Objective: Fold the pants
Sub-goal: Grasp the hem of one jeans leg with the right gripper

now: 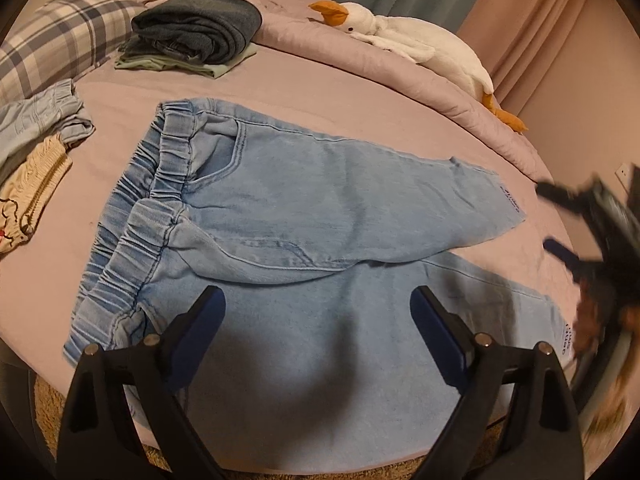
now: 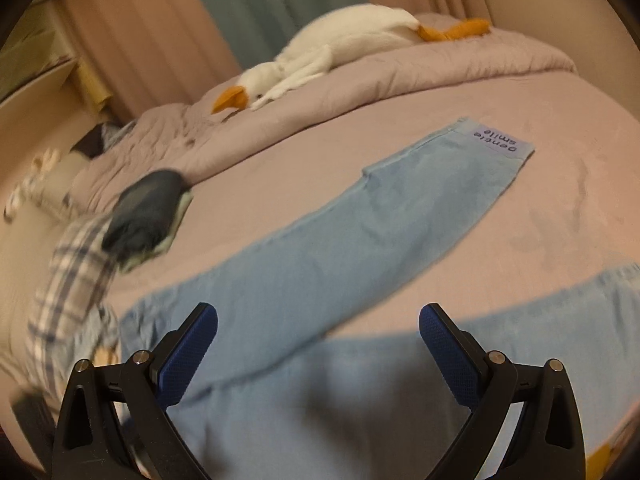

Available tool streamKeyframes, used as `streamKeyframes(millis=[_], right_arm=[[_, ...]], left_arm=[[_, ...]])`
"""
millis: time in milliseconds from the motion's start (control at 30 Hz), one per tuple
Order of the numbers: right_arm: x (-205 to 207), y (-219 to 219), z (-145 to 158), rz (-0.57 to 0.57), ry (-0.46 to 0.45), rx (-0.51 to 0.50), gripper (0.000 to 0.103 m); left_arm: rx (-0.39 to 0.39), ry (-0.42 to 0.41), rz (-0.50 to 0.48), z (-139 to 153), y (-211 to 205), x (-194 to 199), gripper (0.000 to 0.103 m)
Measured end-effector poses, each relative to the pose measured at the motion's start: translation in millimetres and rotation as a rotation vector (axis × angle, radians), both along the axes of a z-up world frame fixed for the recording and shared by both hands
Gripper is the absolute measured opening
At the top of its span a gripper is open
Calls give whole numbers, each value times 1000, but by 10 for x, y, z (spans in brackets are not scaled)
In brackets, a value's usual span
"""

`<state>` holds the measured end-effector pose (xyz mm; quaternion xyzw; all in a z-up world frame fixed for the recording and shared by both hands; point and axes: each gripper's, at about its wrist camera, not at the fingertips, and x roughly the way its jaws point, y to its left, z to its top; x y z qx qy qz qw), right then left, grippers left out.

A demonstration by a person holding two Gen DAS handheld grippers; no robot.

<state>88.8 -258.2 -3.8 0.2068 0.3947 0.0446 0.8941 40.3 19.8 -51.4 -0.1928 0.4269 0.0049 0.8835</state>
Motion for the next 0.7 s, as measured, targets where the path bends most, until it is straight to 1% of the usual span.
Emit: streamKeyframes(millis=[67,167,233,333,367,400,467,533,600,633,667,700], right_arm=[[266,-99,1,-21,33,31,101],[748,-240,-55,-67,109,74,101],[1044,-287,-109,-120,161,50,101],[1555,-296,-243,-197,230,-24,101],[1719,-292,-308,-214,250,-40,97],[1825,-289,-357,-224,269,-55,90],[2115,-279,-556,-263,332,-92,87],[2274,-266,-712,-291,374,-146,86],[2371,-261,-897,-324,421,-233,73],[2363,-250,-948,-337,408,-284,73],[2330,-226,-939,-341,368,-315,70],[2303,-208,-934,-341,355,-329,63]], left_arm=[[-7,7,9,-27,29,40,91],[-21,26,24,-76,81,107,87],[-35,39,35,-118,121,150,84],[-51,61,45,-180,163,199,82],[-54,70,46,-197,167,218,82],[-56,82,48,-221,175,247,82],[-57,93,52,-248,184,275,81],[-61,103,53,-273,191,307,81],[-62,112,53,-294,189,333,81],[-60,114,53,-304,191,345,81],[-60,117,56,-315,194,354,81],[-61,119,59,-325,197,360,81]])
